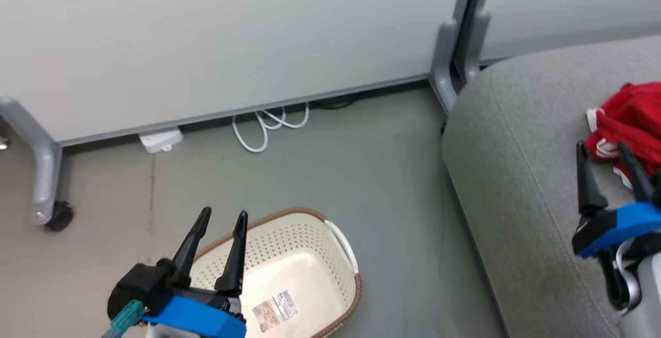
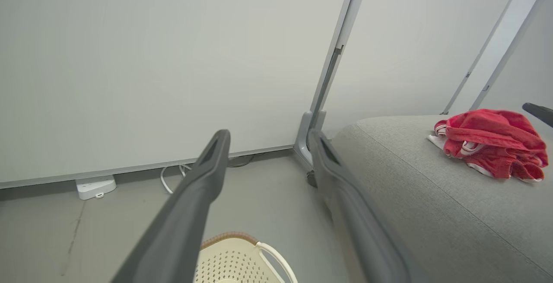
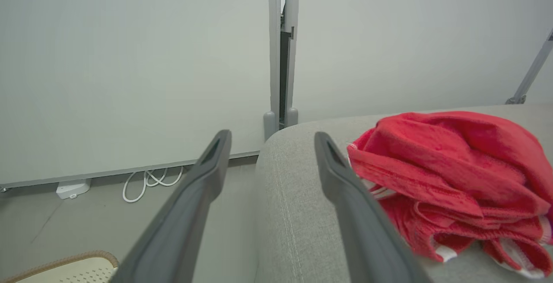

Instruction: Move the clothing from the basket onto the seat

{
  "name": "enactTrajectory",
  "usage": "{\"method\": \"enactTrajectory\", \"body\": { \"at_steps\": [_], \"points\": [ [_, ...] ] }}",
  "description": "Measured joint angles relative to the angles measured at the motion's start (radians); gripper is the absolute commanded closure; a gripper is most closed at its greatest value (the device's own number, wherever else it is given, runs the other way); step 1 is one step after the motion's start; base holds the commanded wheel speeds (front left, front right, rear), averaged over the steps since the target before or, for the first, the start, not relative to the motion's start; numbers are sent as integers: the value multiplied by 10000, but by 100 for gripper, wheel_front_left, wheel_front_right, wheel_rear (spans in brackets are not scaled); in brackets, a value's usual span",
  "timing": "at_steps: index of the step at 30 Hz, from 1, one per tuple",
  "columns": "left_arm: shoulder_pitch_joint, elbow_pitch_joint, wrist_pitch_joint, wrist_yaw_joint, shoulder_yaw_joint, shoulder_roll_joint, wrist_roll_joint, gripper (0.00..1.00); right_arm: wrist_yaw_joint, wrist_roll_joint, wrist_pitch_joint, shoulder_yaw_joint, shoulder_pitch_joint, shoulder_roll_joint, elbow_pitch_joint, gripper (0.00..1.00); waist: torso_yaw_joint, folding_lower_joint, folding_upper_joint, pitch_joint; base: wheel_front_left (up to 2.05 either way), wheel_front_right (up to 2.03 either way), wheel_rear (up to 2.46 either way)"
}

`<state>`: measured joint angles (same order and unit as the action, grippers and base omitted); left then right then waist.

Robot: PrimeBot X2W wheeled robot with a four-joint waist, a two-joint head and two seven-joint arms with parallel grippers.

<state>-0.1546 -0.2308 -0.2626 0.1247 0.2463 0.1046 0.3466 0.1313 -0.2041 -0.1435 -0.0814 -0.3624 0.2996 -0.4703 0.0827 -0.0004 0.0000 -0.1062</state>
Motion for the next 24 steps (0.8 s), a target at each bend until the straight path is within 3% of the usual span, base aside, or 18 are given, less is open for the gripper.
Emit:
{"method": "enactTrajectory", "body": {
  "at_steps": [11,17,24],
  "points": [
    [899,-295,-2,0,-1179,-242,-334,0,0,1183,1302,-290,3091,-1678,3990,0,-909,2,0,965,0,0,0],
    [1062,-364,0,2,-1572,-318,-497,0,0,1306,1469,-178,3951,-2226,4730,0,-1194,3,0,1141,0,0,0],
    [1063,-485,-2,10,-1739,-384,-600,0,0,1488,1569,-125,4281,-2403,5012,0,-1382,3,0,1201,0,0,0]
  ]
}}
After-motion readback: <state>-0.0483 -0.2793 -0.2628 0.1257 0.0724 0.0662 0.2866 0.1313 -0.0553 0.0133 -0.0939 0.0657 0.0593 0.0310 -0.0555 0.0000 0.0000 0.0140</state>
